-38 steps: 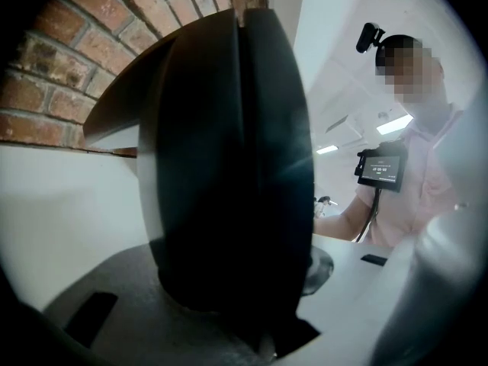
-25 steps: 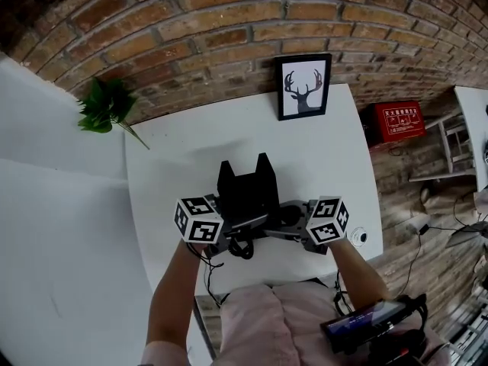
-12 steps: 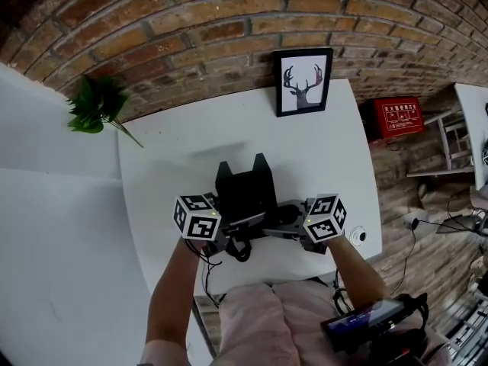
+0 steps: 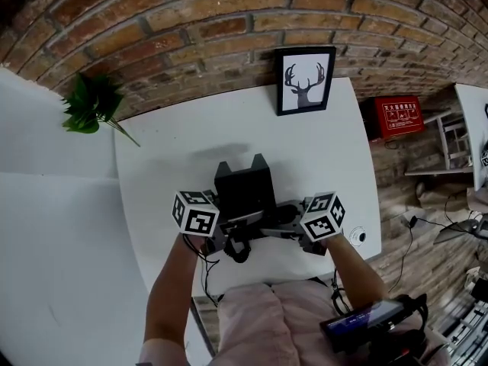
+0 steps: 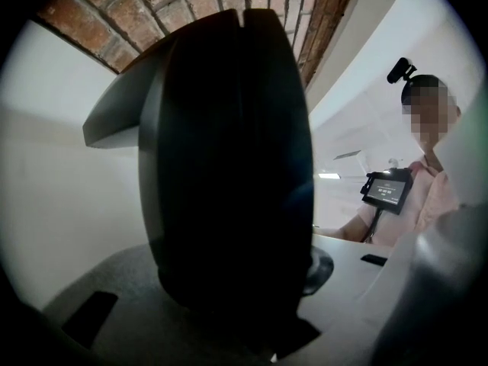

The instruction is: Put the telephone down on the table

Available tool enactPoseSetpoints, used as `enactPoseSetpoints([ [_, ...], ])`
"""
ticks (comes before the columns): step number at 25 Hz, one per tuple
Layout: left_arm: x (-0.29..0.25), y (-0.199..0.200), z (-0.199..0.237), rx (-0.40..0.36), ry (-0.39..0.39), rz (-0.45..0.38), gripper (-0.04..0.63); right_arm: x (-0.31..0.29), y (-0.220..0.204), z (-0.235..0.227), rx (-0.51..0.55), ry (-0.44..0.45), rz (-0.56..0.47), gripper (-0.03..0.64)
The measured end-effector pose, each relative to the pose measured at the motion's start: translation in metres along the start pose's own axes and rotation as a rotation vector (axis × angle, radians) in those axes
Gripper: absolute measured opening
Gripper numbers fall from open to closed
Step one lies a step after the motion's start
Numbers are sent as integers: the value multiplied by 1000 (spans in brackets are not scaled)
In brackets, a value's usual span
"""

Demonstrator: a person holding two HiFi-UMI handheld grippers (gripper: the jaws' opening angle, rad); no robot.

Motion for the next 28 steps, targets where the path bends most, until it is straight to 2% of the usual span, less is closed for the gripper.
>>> enactPoseSetpoints([
  [8, 6, -1, 7, 38, -24, -40, 170, 0, 6, -5, -18, -76, 16, 260],
  [13, 7, -5, 16, 58, 30, 7, 170, 2, 12, -8, -4, -105, -11, 238],
  [16, 6, -6, 17, 63, 24, 3, 170, 3, 12, -9, 20, -122, 0, 208],
  [22, 7, -6, 21, 79, 13, 2, 170, 2, 11, -13, 7, -128, -1, 198],
  [28, 7, -6, 26, 147, 31, 1, 170, 0, 13, -16, -35, -129, 25, 196],
])
Point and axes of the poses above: the fingertips, and each gripper's own axes: x backward along the fingers, z to its left, y out of its top, the point moved 7 cm from there along x, backward along the fingers, and after that the axes turned 13 degrees about -y, right-handed, at the moved point
